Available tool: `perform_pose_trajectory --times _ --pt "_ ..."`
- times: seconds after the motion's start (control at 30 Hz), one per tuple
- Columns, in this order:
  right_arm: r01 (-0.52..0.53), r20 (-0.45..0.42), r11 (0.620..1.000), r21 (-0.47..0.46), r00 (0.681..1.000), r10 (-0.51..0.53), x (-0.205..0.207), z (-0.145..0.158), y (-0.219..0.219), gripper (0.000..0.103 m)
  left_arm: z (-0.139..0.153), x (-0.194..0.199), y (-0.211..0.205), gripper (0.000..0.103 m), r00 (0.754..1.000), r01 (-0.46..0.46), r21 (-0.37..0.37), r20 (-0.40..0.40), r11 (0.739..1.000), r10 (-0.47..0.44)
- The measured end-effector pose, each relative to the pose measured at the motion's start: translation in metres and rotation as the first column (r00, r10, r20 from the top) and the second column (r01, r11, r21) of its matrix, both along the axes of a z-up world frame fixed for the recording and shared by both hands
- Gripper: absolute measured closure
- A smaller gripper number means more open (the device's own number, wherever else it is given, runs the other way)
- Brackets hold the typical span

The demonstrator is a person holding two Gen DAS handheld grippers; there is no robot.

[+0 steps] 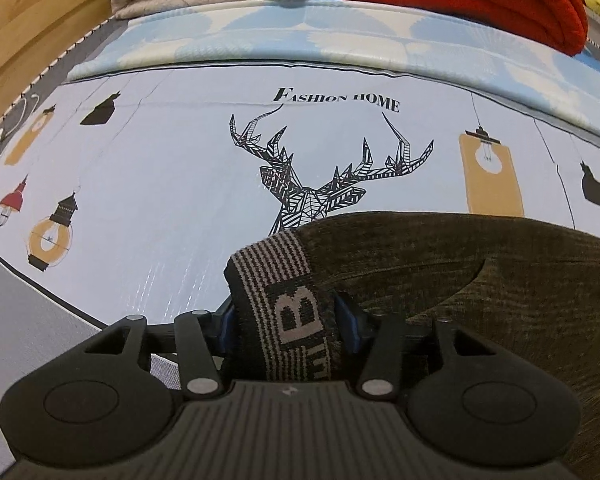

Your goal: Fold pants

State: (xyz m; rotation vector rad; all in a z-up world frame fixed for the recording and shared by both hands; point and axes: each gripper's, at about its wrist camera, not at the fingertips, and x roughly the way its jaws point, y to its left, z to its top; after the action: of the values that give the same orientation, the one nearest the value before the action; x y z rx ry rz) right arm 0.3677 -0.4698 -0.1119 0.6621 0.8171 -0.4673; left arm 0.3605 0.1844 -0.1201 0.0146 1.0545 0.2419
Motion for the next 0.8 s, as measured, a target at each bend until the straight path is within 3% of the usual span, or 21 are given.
perform_pose_trajectory --times 0.07,0.1,0.13,0.17,0.2,0.23,0.27,0.3,0.37,0.4,0.43,0.47,0.53,0.63,0.8 --pt "-0.010 -0.025 0.998 -0.061 1.000 0.008 0.010 -0.003 0.014 0.019 -0.001 0.001 0.000 0.047 1.000 0.003 0.003 -0.006 1.000 -0.003" --pt "-0.033 -0.058 0.993 -0.111 0.998 0.026 0.018 -0.003 0.022 0.019 -0.002 0.002 0.000 0.047 1.000 0.004 0.002 -0.009 1.000 -0.004" --pt "-0.066 -0.098 0.984 -0.166 0.994 0.050 0.023 -0.005 0.031 0.026 -0.002 0.002 0.001 0.047 1.000 0.005 0.000 -0.012 1.000 -0.005" --pt "-0.098 -0.138 0.967 -0.234 0.988 0.067 0.031 -0.008 0.038 0.050 -0.003 0.003 0.002 0.047 1.000 0.006 -0.004 -0.013 1.000 -0.006" --pt "-0.121 -0.164 0.944 -0.307 0.984 0.073 0.034 -0.009 0.043 0.065 -0.003 0.003 0.003 0.046 1.000 0.006 -0.008 -0.014 1.000 -0.006" --pt "-0.131 -0.158 0.931 -0.342 0.984 0.080 0.033 -0.007 0.045 0.090 -0.003 0.004 0.004 0.045 1.000 0.005 -0.012 -0.013 1.000 -0.005" --pt "-0.118 -0.153 0.927 -0.357 0.986 0.066 0.034 -0.006 0.043 0.096 -0.004 0.004 0.005 0.045 1.000 0.005 -0.018 -0.008 1.000 -0.005" --pt "-0.063 -0.108 0.940 -0.335 0.994 0.029 0.030 -0.003 0.035 0.096 -0.003 0.004 0.006 0.045 1.000 0.005 -0.025 -0.004 1.000 -0.005" --pt "0.046 0.099 0.960 -0.276 0.995 -0.019 0.020 0.006 0.016 0.096 -0.004 0.004 0.006 0.046 1.000 0.005 -0.026 0.000 1.000 -0.005" --pt "0.037 0.202 0.958 -0.286 0.979 0.022 0.017 0.009 0.013 0.097 -0.004 0.004 0.006 0.046 1.000 0.004 -0.025 0.001 1.000 -0.004" --pt "0.008 0.250 0.952 -0.306 0.966 0.072 0.016 0.010 0.011 0.095 -0.004 0.004 0.006 0.046 1.000 0.000 -0.029 0.002 1.000 0.000" --pt "-0.014 0.225 0.951 -0.308 0.970 0.087 0.018 0.010 0.005 0.085 -0.004 0.004 0.007 0.046 1.000 -0.005 -0.037 0.002 0.999 0.005" --pt "0.030 0.126 0.969 -0.246 0.992 0.001 0.016 0.006 -0.014 0.071 -0.003 0.005 0.011 0.044 1.000 -0.024 -0.056 0.002 0.998 0.024" --pt "0.106 0.102 0.982 -0.156 0.991 -0.090 -0.005 0.006 -0.042 0.071 -0.001 0.007 0.014 0.043 0.998 -0.060 -0.083 -0.008 0.995 0.059" --pt "0.165 0.097 0.970 -0.177 0.984 -0.150 -0.044 0.029 -0.061 0.058 0.011 0.002 0.011 0.036 0.997 -0.079 -0.058 -0.020 0.995 0.078"
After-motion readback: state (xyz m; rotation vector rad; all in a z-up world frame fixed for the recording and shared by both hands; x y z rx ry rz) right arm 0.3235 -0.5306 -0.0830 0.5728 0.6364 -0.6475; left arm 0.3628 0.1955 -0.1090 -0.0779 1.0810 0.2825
